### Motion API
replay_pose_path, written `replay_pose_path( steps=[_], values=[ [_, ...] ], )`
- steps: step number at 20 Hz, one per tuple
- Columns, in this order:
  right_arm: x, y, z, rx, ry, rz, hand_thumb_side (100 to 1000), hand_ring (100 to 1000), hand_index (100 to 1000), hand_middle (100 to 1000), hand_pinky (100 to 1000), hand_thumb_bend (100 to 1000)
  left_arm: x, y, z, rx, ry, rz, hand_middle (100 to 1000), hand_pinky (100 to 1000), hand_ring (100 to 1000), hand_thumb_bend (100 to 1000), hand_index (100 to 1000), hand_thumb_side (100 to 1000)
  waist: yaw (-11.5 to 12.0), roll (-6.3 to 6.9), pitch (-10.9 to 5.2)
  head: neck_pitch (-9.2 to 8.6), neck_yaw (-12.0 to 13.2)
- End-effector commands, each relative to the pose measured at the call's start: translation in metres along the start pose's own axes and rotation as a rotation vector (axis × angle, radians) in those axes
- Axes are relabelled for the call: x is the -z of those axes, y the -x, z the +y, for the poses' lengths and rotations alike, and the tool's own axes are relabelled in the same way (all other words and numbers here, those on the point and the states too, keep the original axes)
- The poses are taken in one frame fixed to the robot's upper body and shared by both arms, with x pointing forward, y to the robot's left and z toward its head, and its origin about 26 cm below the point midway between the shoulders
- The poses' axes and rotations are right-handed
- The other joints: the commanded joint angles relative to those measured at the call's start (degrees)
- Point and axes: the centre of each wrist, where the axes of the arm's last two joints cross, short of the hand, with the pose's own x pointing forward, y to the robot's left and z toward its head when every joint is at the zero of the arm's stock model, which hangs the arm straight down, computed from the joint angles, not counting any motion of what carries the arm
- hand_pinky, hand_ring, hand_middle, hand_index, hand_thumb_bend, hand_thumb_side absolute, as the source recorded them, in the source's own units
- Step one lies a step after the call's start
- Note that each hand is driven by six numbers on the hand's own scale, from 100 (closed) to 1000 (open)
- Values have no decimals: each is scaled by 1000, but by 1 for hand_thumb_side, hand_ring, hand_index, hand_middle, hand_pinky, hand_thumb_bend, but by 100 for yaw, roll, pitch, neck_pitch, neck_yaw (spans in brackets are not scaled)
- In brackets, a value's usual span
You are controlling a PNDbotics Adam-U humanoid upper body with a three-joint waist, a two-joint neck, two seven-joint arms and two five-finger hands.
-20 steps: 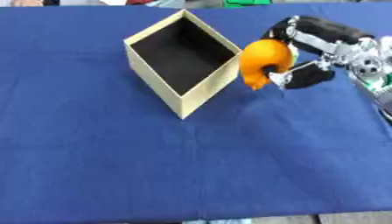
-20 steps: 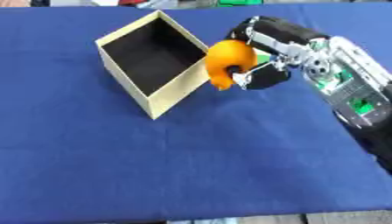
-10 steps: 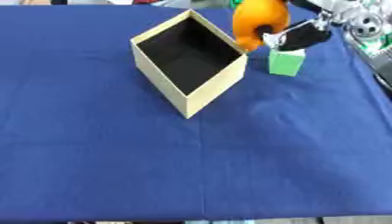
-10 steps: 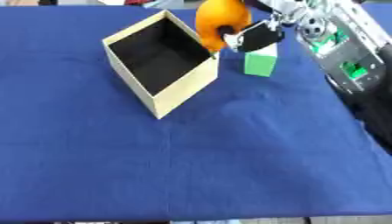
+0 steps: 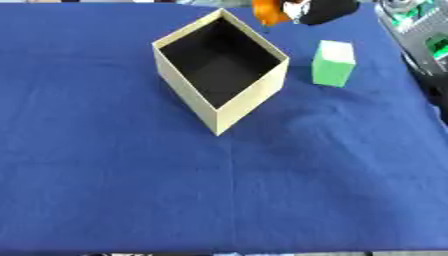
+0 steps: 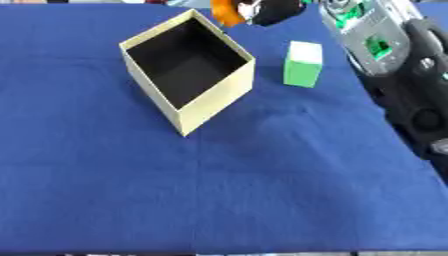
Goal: Pick up objects on the table and place them in the box.
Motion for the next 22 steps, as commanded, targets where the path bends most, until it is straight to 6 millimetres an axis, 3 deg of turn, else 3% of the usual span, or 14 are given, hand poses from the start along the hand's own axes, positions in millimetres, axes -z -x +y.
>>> replay_pose_path(
  steps=[1, 9, 22],
  values=[
    [10, -2, -12, -10, 43, 2, 204, 704, 766, 607, 759, 100, 6, -6, 0, -13, 7, -29, 639, 883, 581, 343, 696, 927, 19, 16, -83, -56, -48],
    [37, -11, 2, 3, -6, -15, 223, 707, 762, 601, 761, 100, 6, -7, -1, -22, 11, -28, 639, 885, 580, 340, 695, 930, 96, -20, -51, -64, -126],
    [58, -15, 37, -27, -152, -34, 207, 747, 757, 641, 782, 100, 6, -8, -2, -31, 14, -24, 638, 888, 578, 337, 694, 933, 154, -45, -39, -64, -141]
  ],
)
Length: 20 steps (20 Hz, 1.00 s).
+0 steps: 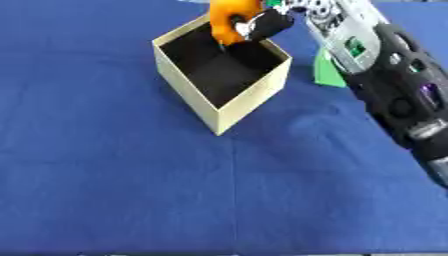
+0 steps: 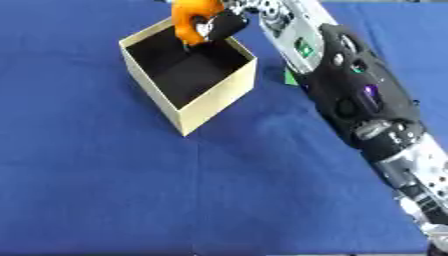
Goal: Pick up objects on the table and place them in the box.
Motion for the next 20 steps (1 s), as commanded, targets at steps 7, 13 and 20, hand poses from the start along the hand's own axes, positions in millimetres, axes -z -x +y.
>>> replay_pose_path(
  steps=[7, 13, 20],
  values=[
    [12, -10, 0, -144, -62, -29, 207, 795, 842, 771, 814, 100, 6, -6, 1, -14, 3, -29, 637, 889, 577, 335, 694, 936, 30, 27, -88, -75, -16],
    [13, -11, 1, -276, -125, -44, 601, 937, 1000, 944, 889, 100, 6, -6, 1, -14, 3, -28, 636, 890, 577, 334, 694, 936, 25, 16, -84, -90, 9],
    [10, -8, -4, -333, -130, -17, 885, 1000, 1000, 1000, 939, 191, 5, -6, 2, -13, 1, -26, 635, 890, 576, 334, 693, 935, 16, 33, -101, -41, 28]
  ],
)
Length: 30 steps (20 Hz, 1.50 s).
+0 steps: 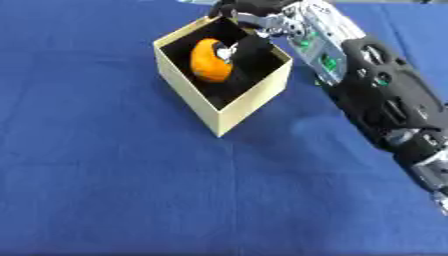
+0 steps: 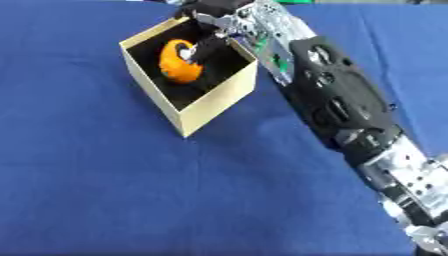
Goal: Pick up objects on the table and place them in the box.
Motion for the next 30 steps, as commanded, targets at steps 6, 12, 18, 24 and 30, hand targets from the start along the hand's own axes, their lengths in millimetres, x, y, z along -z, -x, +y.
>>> replay_pose_path(
  steps=[6, 12, 18, 24, 30],
  values=[
    [-14, 3, -29, 4, 108, 22, 900, 1000, 1000, 1000, 942, 183, 5, -5, 2, -9, -4, -25, 635, 891, 576, 334, 692, 934, -26, 53, -139, -2, 54],
    [-28, 6, -42, 30, 183, 32, 876, 990, 1000, 1000, 941, 119, 5, -5, 3, -6, -6, -25, 635, 891, 576, 333, 691, 933, -58, 70, -156, -16, 39],
    [-68, 29, -56, 63, 278, 83, 918, 955, 1000, 940, 923, 100, 4, -4, 5, 4, -13, -22, 635, 891, 576, 331, 690, 932, -110, 81, -170, -25, 39],
    [-107, 54, -57, 77, 318, 157, 987, 893, 962, 873, 891, 100, 4, -3, 6, 8, -17, -27, 635, 890, 576, 333, 690, 931, -193, 129, -168, 3, 100],
    [-136, 74, -53, 88, 324, 213, 1000, 894, 986, 882, 894, 100, 3, -3, 7, 11, -19, -28, 635, 890, 576, 332, 690, 931, -294, 185, -160, 49, 184]
  ],
)
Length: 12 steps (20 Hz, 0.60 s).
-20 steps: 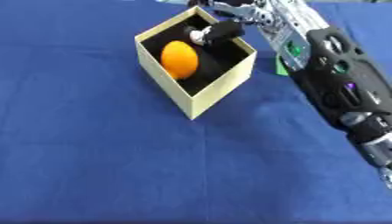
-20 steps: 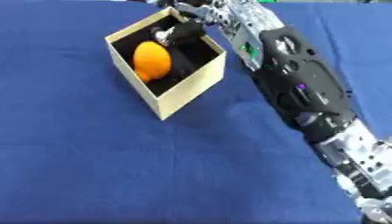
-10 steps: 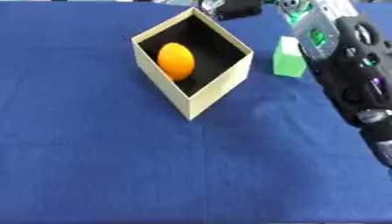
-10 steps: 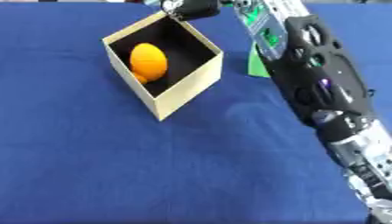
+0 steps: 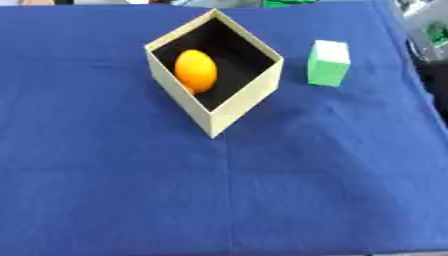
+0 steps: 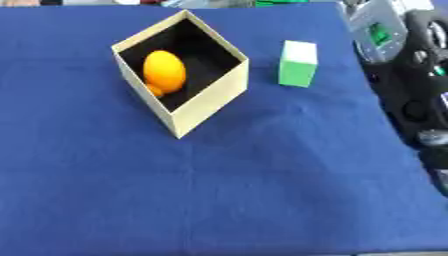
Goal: Pick up objects on the table and place them in the box.
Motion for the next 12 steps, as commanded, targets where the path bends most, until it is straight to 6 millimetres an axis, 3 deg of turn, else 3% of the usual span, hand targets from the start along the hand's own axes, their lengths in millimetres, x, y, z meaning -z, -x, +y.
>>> replay_pose_path(
  steps=[1, 12],
  values=[
    [-18, 15, -21, -18, 45, 32, 1000, 894, 986, 882, 894, 100, 7, -5, 4, 3, -10, -35, 635, 890, 576, 332, 690, 931, -21, 21, -119, 40, 57],
    [-49, 38, -20, -12, 11, 56, 1000, 944, 1000, 935, 926, 100, 7, -6, 3, -9, -18, -36, 636, 891, 575, 328, 690, 935, -71, 95, -2, 76, 218]
  ],
)
